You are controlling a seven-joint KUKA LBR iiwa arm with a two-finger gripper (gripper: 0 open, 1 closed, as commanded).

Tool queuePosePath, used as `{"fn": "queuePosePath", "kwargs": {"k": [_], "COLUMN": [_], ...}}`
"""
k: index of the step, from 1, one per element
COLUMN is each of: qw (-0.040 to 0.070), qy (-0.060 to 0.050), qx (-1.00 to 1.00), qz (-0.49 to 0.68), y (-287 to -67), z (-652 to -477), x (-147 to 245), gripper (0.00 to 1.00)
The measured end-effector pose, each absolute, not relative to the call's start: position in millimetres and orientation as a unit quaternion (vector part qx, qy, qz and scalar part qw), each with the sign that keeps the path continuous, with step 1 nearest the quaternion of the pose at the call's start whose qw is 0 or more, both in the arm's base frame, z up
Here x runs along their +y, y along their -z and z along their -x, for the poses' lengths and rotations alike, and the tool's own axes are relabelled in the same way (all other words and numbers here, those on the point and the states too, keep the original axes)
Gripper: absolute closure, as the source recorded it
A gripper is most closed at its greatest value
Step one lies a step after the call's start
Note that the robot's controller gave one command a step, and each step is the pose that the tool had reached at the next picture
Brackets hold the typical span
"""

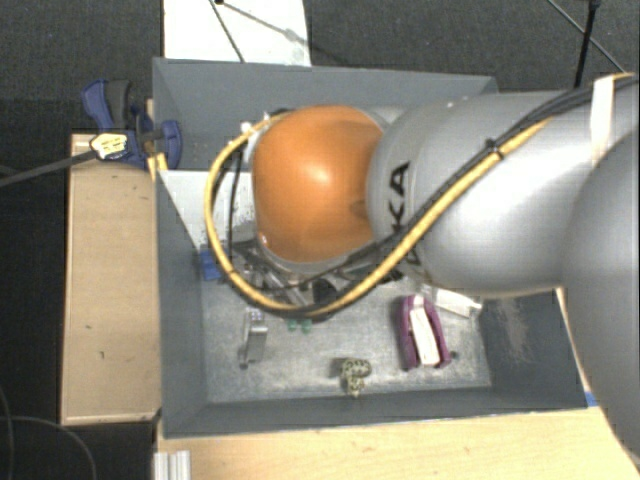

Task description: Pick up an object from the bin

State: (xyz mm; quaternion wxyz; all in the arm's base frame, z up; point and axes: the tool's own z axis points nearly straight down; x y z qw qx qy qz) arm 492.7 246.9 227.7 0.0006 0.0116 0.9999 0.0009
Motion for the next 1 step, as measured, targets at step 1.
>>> {"fn": "queuePosePath", "kwargs": {"k": [1], "qw": [-0.003], "qy": [0.001], "qx": [1.000], "qz": [-0.023], "y": [-153.3], "z": [-486.5], "x": [240.5], "gripper": [0.00]}}
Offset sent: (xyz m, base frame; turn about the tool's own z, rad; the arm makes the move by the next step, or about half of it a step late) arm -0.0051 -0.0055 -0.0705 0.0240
